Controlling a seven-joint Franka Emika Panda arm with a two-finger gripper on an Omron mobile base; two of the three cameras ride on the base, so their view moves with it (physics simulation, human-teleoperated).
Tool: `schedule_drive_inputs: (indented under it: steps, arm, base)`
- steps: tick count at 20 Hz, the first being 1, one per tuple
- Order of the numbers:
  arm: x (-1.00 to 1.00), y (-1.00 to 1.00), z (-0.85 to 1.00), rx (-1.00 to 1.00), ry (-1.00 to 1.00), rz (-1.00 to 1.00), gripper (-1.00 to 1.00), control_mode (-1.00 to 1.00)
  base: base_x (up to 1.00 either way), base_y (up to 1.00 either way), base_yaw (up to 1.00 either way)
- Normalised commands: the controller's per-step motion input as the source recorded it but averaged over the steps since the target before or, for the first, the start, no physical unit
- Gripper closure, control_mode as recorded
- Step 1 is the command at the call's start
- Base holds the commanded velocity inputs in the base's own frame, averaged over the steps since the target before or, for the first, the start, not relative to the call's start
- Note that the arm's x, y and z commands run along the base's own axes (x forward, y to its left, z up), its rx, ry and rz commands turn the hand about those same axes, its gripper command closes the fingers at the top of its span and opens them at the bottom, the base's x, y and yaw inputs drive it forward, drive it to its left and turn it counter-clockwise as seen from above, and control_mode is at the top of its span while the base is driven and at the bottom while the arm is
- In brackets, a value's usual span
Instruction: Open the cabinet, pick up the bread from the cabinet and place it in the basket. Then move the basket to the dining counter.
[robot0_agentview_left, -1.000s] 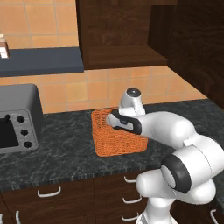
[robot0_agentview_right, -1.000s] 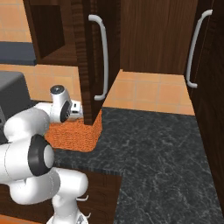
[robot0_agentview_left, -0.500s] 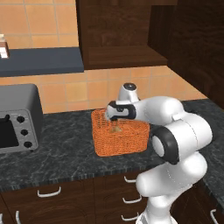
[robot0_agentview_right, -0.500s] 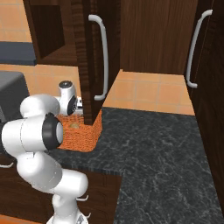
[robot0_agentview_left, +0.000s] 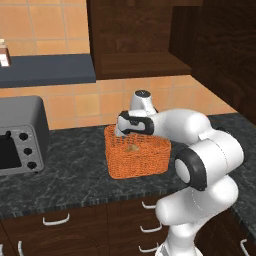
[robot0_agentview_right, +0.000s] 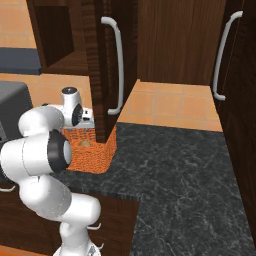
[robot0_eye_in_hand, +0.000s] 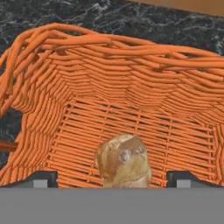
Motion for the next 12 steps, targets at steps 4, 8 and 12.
schedule_drive_inputs:
  steps: [4,8,12]
  arm:
    - [-0.84,0.54,0.26,-0.01,0.0,0.19,-1.0,-1.0]
    - [-0.72,0.43,0.22,-0.02,0.03,0.27,-1.0,-1.0]
    - [-0.48,0.4,-0.16,-0.06,0.03,0.29,-1.0,-1.0]
  base:
    - [0.0,0.0,0.0]
    - [0.0,0.0,0.0]
    - [0.0,0.0,0.0]
